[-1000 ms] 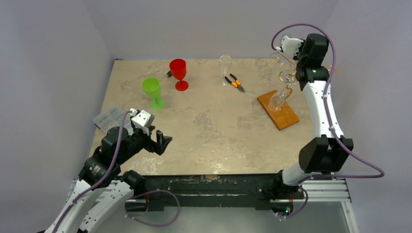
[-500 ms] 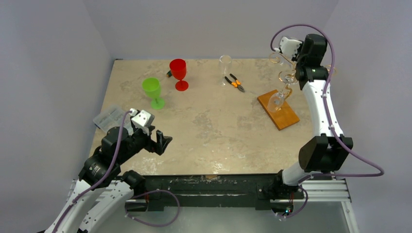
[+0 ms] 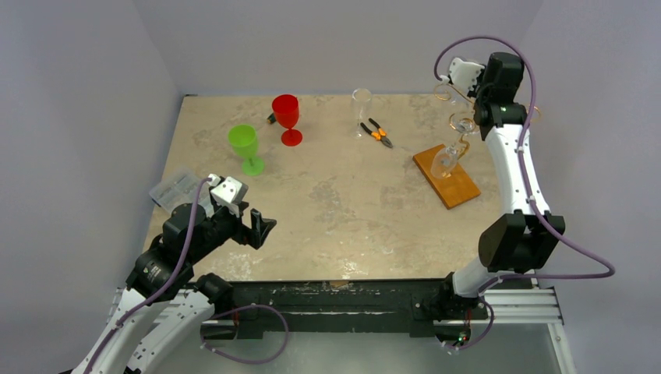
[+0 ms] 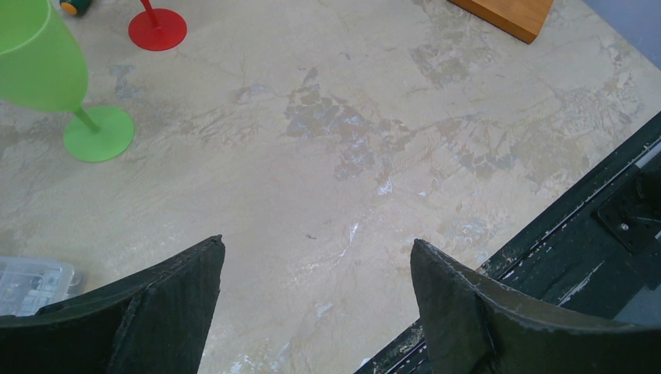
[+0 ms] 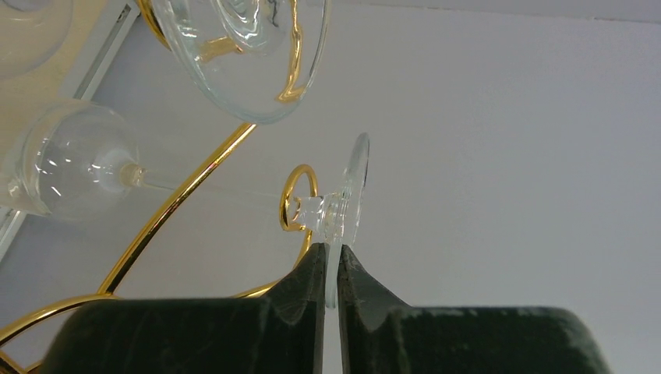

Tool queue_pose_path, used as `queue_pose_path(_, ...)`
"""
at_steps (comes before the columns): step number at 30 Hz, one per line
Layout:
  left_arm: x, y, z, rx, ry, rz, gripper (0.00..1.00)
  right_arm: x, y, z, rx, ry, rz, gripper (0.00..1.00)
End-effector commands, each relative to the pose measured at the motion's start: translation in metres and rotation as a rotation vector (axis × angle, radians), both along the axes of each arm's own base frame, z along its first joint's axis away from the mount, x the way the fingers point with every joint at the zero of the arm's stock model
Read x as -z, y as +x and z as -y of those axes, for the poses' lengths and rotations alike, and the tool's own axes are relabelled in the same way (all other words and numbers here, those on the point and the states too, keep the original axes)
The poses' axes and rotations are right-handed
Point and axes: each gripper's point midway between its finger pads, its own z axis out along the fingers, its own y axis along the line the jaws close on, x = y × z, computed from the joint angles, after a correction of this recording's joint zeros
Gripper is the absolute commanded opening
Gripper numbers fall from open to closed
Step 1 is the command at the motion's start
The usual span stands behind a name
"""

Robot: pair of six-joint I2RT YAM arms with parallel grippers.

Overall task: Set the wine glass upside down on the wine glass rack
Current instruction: Turn the wine glass upside down at the wine rack.

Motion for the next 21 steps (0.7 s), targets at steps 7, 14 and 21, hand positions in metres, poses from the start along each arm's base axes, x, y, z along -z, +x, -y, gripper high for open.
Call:
queue_pose_path(7,-0.008,0.004,0.002,0.008,-0.013,0.041,0.86,-0.033,0.002,-0.003,0.002,0.026,0.097,0.08)
queue_pose_path(14,-0.009,0.004,0.002,0.007,-0.014,0.042,0.86,-0.028,0.005,-0.002,0.008,0.036,0.088,0.09)
queue_pose_path(21,-0.009,0.004,0.002,0.007,-0.014,0.041,0.86,-0.028,0.005,-0.002,0.009,0.039,0.089,0.15)
